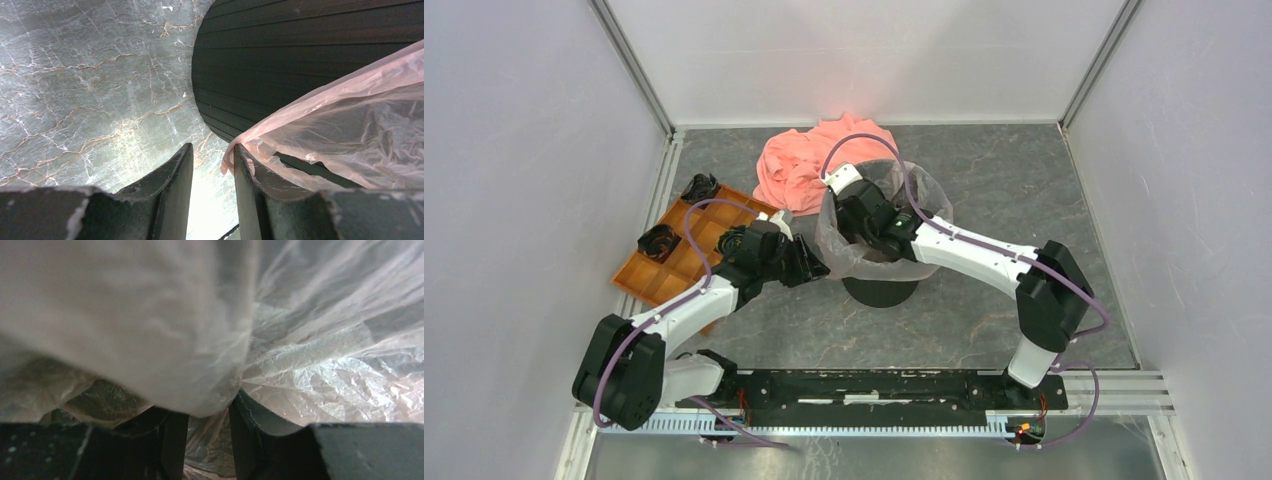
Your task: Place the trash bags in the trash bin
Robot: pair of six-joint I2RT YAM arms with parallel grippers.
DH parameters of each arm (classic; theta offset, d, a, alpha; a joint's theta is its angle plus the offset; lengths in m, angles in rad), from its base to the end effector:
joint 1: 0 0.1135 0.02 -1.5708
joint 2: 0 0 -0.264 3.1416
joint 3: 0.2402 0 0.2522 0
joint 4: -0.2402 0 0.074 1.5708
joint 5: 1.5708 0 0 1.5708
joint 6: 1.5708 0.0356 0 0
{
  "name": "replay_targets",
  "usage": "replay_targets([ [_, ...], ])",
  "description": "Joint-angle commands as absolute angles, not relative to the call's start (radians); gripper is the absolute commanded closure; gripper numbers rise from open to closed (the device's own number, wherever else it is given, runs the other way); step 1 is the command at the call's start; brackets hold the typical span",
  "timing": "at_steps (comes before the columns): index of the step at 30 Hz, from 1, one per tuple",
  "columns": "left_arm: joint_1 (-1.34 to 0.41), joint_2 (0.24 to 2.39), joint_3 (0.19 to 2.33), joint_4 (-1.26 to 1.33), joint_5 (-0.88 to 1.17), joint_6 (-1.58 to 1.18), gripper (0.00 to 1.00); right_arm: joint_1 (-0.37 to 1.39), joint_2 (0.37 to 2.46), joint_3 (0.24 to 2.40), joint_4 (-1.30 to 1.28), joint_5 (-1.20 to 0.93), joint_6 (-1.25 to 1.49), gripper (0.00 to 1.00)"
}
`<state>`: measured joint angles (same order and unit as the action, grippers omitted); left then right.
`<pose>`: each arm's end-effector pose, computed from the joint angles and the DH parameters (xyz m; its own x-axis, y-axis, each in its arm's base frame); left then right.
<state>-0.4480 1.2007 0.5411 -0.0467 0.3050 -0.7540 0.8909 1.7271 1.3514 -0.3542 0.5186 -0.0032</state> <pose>0.2090 -0.1123 0.1869 -0.8502 -0.3158 -0.4212 0.0508 0.7470 -0.6629 0.2584 0.2915 0.2703 -0.4178 -0.5212 -0.7442 -0.4445 0.8316 -0.3329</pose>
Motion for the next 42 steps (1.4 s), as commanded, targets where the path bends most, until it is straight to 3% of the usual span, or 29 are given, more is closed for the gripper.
replay_targets([
  [1,-0.445,1.194,0.545,-0.017,0.298,-0.717,0.58,0.887,1.688,1.410,-0.389,0.468,0.034,0.58],
  [7,-0.446,1.201,0.546,-0.019,0.295,-0.707,0.58,0.886,1.547,1.374,-0.464,0.381,0.042,0.45],
  [13,-0.446,1.219,0.545,-0.028,0.296,-0.689,0.58,0.886,1.526,1.324,-0.479,0.364,0.043,0.41],
  [28,-0.445,1.192,0.537,-0.023,0.296,-0.702,0.57,0.886,1.726,1.287,-0.376,0.301,0.093,0.38],
  [37,-0.445,1.194,0.540,-0.049,0.280,-0.683,0.54,0.886,1.561,1.280,-0.406,0.340,0.074,0.27],
  [42,-0.446,1.202,0.526,-0.034,0.277,-0.698,0.53,0.861,1.596,1.186,-0.307,0.306,0.102,0.25],
])
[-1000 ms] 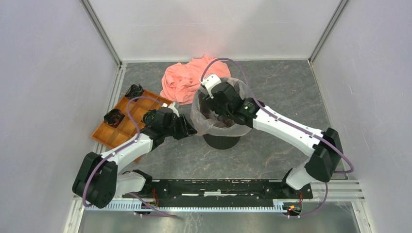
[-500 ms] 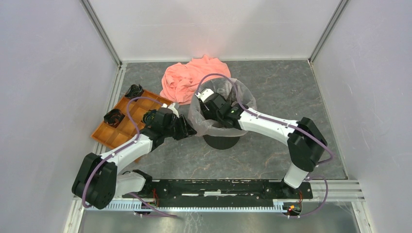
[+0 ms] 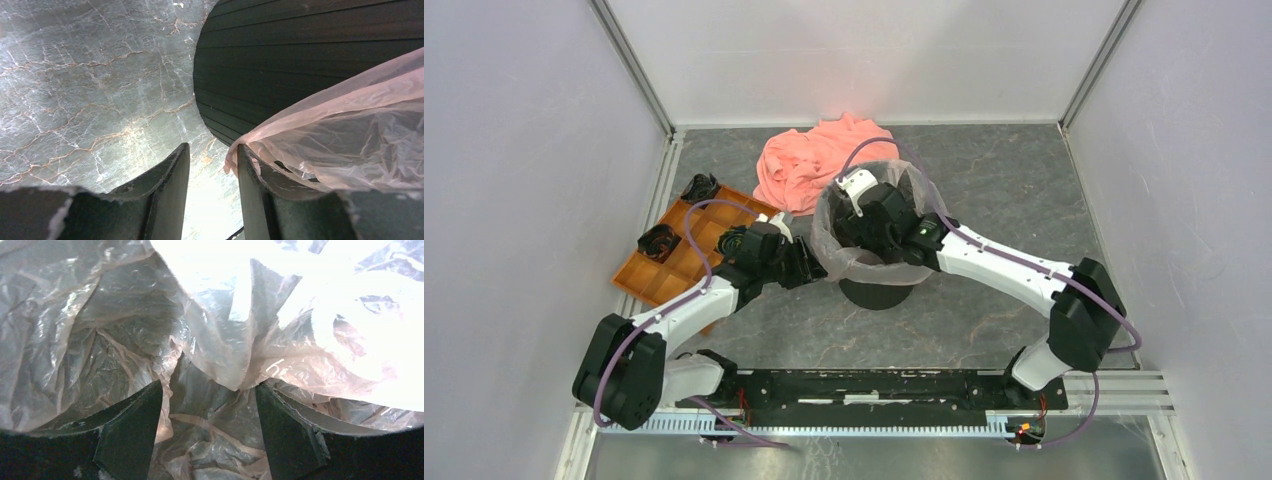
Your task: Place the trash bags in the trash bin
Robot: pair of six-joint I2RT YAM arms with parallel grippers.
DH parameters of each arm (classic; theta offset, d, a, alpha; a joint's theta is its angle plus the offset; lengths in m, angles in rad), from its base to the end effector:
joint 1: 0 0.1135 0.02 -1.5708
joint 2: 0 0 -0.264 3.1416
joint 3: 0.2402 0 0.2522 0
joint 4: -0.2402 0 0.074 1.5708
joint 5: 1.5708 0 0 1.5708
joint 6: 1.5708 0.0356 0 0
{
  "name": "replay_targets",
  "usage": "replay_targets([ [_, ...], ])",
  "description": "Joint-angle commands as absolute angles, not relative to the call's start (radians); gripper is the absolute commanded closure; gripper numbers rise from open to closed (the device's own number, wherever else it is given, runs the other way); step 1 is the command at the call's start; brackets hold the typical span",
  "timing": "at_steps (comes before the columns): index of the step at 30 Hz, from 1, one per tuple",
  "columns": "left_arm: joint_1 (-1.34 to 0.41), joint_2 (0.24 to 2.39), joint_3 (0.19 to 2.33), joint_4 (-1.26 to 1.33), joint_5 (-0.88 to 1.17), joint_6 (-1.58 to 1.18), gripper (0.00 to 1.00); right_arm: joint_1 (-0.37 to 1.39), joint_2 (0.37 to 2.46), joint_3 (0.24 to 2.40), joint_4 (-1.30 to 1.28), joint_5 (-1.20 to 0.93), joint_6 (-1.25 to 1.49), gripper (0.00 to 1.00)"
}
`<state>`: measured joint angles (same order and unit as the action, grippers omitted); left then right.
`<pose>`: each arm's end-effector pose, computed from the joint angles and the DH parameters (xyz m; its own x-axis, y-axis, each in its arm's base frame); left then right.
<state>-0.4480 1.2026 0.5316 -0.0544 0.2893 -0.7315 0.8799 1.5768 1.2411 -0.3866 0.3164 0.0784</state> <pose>0.2074 -0.1110 0.1828 -0.8508 -0.3014 -0.4304 0.0527 0.7660 -0.6407 0.2338 0.2654 0.2822 -0.4657 -0.4464 -0.7641 -0.5489 0.8230 -0.1463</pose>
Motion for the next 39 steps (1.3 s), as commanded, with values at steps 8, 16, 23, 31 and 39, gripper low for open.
replay_targets([
  [8,-0.446,1.138,0.525,-0.061,0.264,-0.698,0.49,0.847,1.680,1.210,-0.265,0.248,0.117,0.26],
  [16,-0.446,1.135,0.519,-0.056,0.259,-0.693,0.46,0.848,1.563,1.307,-0.359,0.253,0.113,0.23],
  [23,-0.445,1.093,0.496,-0.044,0.280,-0.670,0.39,0.847,1.541,1.311,-0.351,0.185,0.141,0.20],
  [31,-0.445,0.963,0.452,-0.100,0.208,-0.658,0.29,0.846,1.485,1.392,-0.404,0.164,0.124,0.18],
  [39,-0.446,0.863,0.434,-0.164,0.155,-0.667,0.27,0.847,1.379,1.402,-0.419,0.150,0.110,0.12],
])
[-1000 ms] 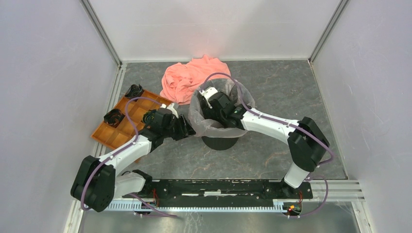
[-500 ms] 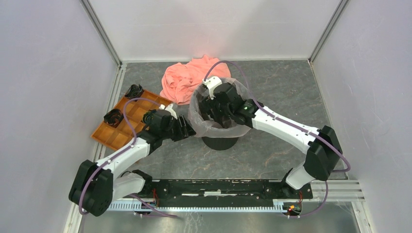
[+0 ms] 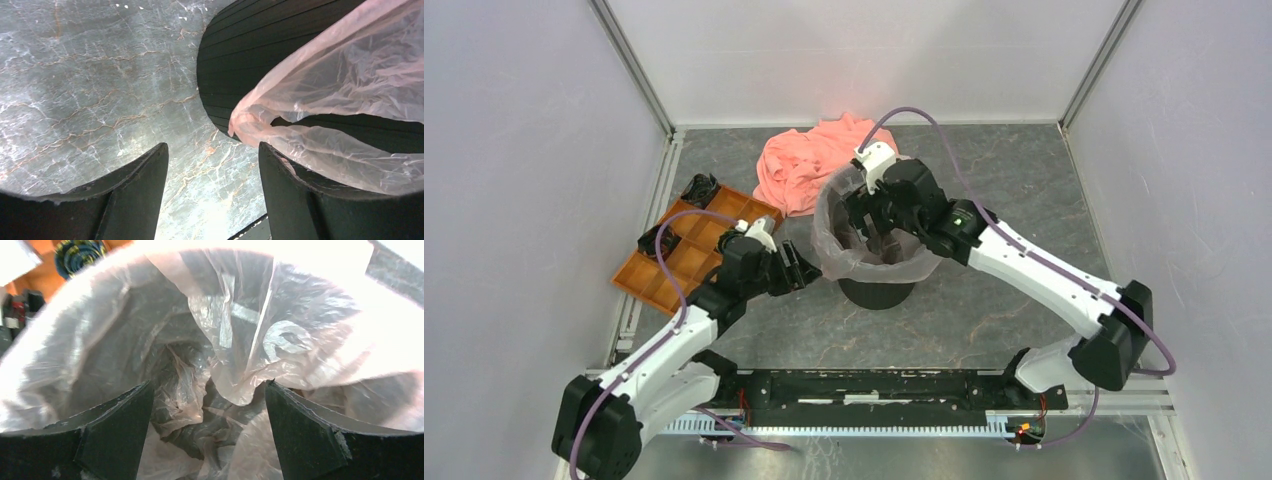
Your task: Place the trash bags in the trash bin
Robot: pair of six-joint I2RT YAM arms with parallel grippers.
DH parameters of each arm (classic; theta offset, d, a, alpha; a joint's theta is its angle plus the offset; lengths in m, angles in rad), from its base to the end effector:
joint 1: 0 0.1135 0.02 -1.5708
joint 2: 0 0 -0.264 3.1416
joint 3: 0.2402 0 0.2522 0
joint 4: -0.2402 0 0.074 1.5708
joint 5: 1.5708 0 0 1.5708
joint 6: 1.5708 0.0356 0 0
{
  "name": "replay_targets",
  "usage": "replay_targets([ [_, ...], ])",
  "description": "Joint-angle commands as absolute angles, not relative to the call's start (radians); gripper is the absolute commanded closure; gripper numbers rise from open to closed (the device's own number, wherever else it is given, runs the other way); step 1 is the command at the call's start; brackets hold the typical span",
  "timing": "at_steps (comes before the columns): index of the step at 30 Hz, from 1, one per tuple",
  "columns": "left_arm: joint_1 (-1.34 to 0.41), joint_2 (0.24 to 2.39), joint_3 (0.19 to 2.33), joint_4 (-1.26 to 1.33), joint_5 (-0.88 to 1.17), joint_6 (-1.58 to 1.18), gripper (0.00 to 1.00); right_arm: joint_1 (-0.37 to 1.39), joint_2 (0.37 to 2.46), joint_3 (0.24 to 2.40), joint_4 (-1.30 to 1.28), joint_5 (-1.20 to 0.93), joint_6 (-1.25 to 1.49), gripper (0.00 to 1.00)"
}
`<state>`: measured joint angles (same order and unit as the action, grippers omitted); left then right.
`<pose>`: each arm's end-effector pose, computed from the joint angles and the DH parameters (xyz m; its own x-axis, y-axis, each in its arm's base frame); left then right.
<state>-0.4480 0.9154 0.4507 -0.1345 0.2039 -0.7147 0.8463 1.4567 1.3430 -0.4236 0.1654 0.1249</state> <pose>0.1725 -0.0909 0.2053 -0.7607 -0.3465 -0.5489 0.1011 0.7721 -0.6275 0.2257 0.2461 0.3518 -0.4169 -0.2856 -0.8629 -0.5976 0.8015 0.0234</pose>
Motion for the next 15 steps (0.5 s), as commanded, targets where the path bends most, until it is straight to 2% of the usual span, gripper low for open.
replay_targets([
  [1,-0.445,0.847,0.432,-0.168,0.150,-0.672,0.27,0.847,1.364,1.404,-0.414,0.146,0.107,0.11],
  [6,-0.445,0.797,0.441,-0.189,0.131,-0.677,0.25,0.847,1.320,1.383,-0.365,0.109,0.100,0.05],
  [15,-0.445,0.744,0.551,-0.320,0.007,-0.640,0.21,0.847,1.236,1.387,-0.383,0.186,0.087,0.07],
])
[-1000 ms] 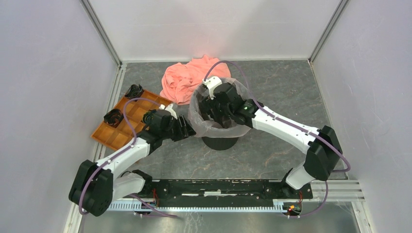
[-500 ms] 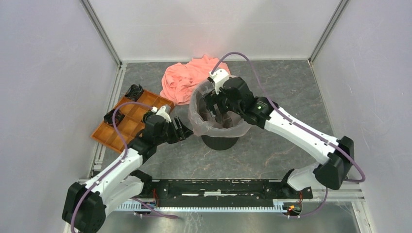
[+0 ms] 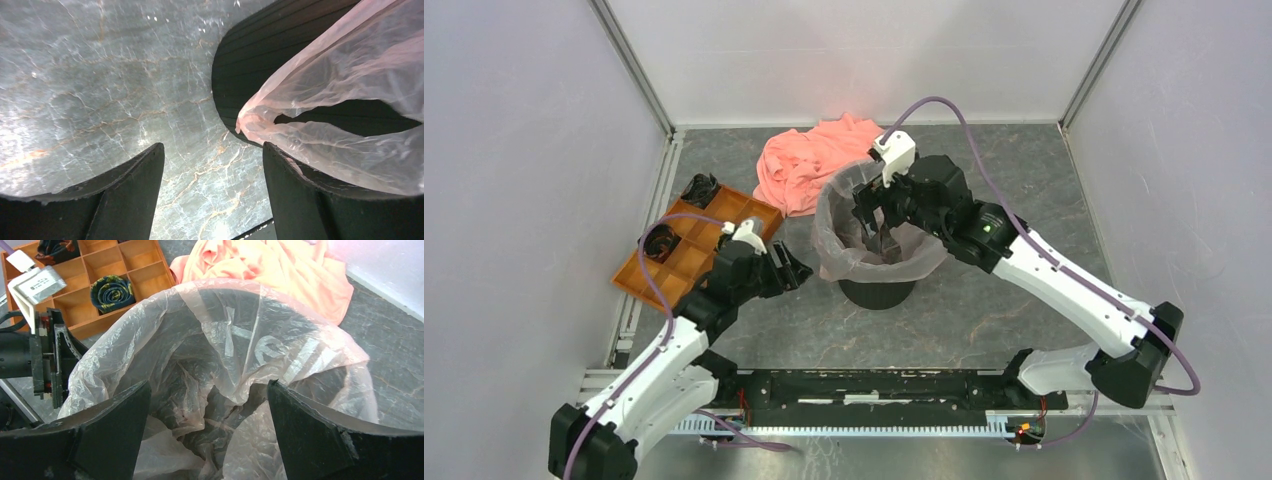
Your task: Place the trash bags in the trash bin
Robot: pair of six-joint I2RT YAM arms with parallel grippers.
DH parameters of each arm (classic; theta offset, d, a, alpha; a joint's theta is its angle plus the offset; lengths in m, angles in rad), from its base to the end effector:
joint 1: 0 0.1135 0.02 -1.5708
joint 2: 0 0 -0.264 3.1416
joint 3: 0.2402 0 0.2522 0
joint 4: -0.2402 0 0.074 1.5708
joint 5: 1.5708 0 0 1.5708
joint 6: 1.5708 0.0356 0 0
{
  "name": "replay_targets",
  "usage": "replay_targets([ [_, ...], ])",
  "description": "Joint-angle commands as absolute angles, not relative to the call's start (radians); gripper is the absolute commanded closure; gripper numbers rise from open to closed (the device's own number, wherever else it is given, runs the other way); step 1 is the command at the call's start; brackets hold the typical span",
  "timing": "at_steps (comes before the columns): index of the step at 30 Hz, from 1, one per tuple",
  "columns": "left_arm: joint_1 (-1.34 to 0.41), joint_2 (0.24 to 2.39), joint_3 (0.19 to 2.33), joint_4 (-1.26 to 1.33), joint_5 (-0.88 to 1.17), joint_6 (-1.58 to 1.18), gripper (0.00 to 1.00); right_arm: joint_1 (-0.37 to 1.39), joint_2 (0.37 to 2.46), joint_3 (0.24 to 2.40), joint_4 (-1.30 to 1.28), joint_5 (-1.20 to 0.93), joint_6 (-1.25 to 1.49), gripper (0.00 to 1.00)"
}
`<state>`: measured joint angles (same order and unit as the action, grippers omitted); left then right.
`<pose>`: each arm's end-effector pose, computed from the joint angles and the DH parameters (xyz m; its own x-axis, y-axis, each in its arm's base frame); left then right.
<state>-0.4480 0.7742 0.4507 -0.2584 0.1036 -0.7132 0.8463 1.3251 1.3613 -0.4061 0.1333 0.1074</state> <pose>0.1552 -0.0787 0.2170 -0.7075 -0.3820 -0.5946 0.0606 0.8054 -0.5896 0.2026 0.2217 0.3989 -0.3090 -0.1888 -0.9321 -0.6306 0.7744 0.0522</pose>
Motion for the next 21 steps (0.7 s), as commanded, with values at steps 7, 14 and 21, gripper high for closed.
replay_targets([
  [7,-0.420,0.881,0.762,-0.449,-0.046,-0.598,0.19,0.848,0.971,1.206,-0.298,0.275,0.084,0.02],
  [14,-0.310,0.941,0.757,-0.366,0.106,-0.613,0.13,0.846,0.752,1.060,-0.272,0.297,0.073,0.02],
  [21,-0.272,1.014,0.668,-0.239,0.213,-0.726,0.10,0.847,0.640,0.960,-0.271,0.309,0.059,0.02],
])
